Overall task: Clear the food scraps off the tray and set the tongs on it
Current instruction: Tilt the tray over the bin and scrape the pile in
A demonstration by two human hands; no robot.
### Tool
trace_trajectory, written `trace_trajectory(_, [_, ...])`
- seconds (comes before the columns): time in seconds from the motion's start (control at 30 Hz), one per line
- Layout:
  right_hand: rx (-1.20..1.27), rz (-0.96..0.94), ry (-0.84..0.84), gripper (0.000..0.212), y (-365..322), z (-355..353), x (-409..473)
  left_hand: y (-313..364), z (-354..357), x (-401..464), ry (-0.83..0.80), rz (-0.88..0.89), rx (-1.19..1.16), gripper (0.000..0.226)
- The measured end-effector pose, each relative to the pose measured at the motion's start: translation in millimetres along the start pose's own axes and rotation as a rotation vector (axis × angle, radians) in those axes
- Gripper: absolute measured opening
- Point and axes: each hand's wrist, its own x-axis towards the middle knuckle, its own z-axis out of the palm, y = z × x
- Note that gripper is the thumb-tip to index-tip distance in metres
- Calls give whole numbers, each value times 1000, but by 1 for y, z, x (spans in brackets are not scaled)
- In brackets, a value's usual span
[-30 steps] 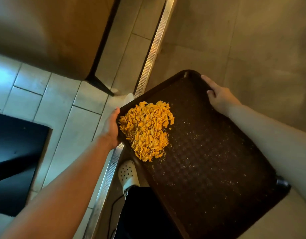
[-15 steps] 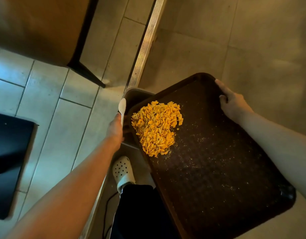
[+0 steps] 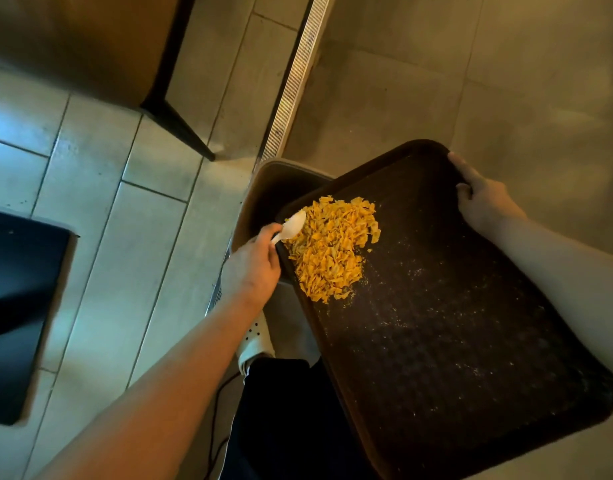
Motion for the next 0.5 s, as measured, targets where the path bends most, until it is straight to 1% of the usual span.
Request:
trace_trajectory(0.17, [0, -16, -4, 52, -6, 1, -1, 2, 7, -2, -89, -17, 29, 38])
trace_trajectory(0.37, [-1, -26, -2, 52, -10, 7, -5, -5, 1, -4, -98, -58, 68, 38])
trace_trajectory(0.5, [2, -33, -19, 52, -13, 5, -9, -9, -5, -9, -119, -111, 24, 38])
